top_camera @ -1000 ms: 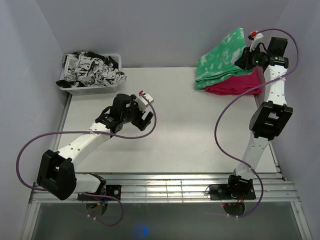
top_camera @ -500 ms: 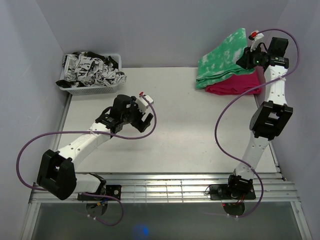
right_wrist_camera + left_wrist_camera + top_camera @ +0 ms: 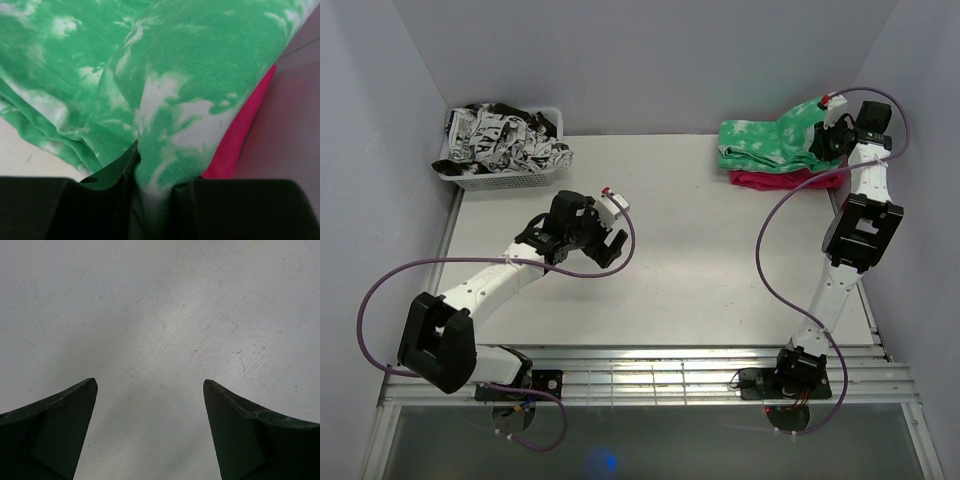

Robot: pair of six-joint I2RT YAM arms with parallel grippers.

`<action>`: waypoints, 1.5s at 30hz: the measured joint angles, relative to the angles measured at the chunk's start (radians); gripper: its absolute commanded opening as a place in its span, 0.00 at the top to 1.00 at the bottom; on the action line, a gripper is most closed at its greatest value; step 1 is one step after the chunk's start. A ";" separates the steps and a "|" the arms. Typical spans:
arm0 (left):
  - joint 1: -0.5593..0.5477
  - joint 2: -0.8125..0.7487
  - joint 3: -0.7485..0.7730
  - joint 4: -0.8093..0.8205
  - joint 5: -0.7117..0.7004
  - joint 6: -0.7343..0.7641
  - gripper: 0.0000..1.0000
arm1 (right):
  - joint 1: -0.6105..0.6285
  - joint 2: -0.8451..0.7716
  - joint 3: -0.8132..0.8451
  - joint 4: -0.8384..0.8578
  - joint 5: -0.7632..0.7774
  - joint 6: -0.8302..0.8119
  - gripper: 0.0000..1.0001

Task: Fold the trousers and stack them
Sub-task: Neatly place the folded trousers to the corner

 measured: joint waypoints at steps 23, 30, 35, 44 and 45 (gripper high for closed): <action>0.001 0.024 0.000 -0.029 0.006 -0.004 0.02 | -0.025 0.049 -0.048 0.195 0.231 -0.091 0.10; 0.045 0.034 0.042 -0.088 0.048 -0.078 0.02 | -0.017 -0.116 -0.047 0.121 0.158 -0.067 0.10; 0.132 0.124 0.192 -0.184 0.141 -0.162 0.02 | 0.030 -0.270 -0.042 0.058 0.073 0.002 0.10; 0.308 0.299 0.445 -0.313 0.307 -0.258 0.02 | 0.171 -0.496 -0.211 -0.112 -0.094 0.187 0.10; 0.315 0.303 0.460 -0.312 0.307 -0.258 0.02 | 0.183 -0.537 -0.283 -0.130 -0.115 0.208 0.10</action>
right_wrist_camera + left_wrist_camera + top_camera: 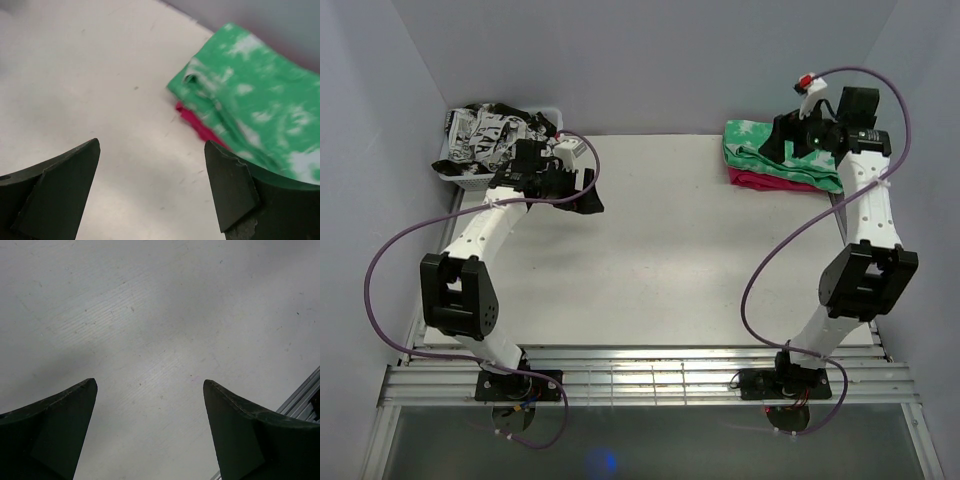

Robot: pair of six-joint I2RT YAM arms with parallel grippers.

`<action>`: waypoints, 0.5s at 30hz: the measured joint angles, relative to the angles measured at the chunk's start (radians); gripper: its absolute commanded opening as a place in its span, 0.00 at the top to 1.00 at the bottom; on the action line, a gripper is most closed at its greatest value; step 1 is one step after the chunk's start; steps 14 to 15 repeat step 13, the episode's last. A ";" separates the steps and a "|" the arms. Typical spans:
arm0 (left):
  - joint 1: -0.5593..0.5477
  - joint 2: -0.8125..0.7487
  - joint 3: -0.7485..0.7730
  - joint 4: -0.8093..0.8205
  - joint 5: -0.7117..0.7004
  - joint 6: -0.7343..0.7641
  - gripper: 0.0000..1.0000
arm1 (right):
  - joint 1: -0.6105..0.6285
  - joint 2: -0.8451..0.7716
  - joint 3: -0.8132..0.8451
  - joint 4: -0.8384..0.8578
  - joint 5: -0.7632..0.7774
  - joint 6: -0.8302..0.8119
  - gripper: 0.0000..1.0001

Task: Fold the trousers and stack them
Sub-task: Neatly place the folded trousers to the corner

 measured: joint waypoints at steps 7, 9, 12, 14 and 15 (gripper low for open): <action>0.006 -0.016 -0.101 0.033 0.000 0.021 0.02 | 0.059 -0.291 -0.628 0.019 -0.048 0.087 0.10; 0.006 -0.028 -0.182 0.040 -0.008 0.026 0.02 | 0.072 -0.348 -0.742 0.019 -0.045 0.093 0.10; 0.006 -0.043 -0.269 0.037 -0.031 0.028 0.02 | 0.080 -0.409 -0.846 0.019 -0.040 0.093 0.10; 0.006 -0.056 -0.291 0.038 -0.039 0.028 0.02 | 0.080 -0.423 -0.866 0.025 -0.038 0.093 0.10; 0.006 -0.056 -0.291 0.038 -0.039 0.028 0.02 | 0.080 -0.423 -0.866 0.025 -0.038 0.093 0.10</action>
